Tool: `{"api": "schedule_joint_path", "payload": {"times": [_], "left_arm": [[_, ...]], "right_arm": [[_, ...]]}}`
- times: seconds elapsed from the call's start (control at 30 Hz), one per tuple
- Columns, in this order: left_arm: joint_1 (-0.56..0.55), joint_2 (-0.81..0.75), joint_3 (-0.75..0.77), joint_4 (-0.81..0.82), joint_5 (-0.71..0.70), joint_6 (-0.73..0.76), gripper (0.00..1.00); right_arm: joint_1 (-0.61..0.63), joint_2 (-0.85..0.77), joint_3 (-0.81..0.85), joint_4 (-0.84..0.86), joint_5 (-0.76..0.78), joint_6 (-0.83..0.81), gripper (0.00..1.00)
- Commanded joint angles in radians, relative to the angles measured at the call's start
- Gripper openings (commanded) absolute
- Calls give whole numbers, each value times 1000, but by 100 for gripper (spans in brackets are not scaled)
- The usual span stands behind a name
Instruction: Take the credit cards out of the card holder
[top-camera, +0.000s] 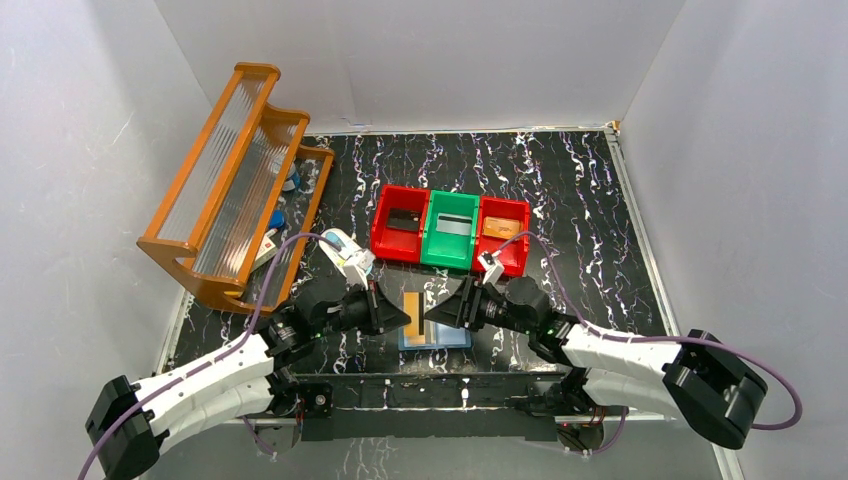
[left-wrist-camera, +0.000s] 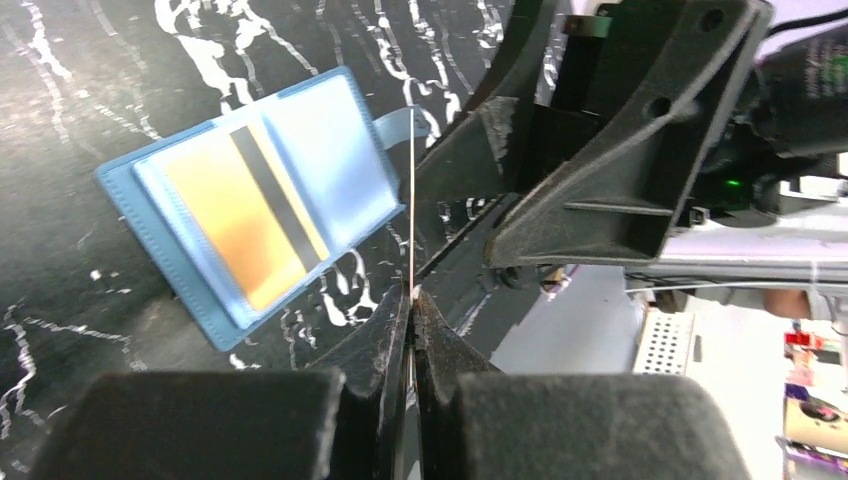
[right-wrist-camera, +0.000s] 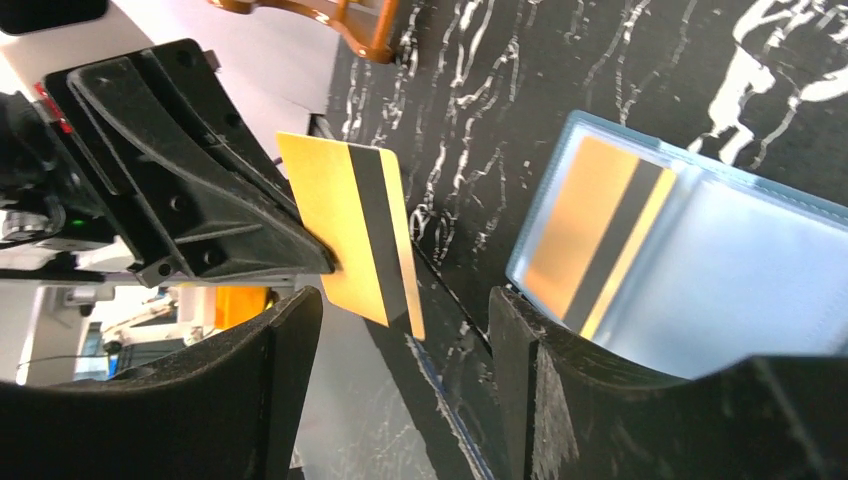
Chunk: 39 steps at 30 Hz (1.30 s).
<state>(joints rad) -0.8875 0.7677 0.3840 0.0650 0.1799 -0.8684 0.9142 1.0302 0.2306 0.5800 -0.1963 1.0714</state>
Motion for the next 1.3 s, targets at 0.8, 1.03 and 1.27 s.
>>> {"api": "schedule_joint_path", "payload": {"times": [0.8,1.03,1.27], "left_arm": [[164,99,-109,513,464,-172,0],[163,117,-123,563,482,-187,0],[164,77,-64,341,420,-76,45]], "right_arm": [[-143,122,-46,572,-350,152,19],[-145,135,-70,650,-367,173,2],[-146,14,-65,442,-308,88,0]]}}
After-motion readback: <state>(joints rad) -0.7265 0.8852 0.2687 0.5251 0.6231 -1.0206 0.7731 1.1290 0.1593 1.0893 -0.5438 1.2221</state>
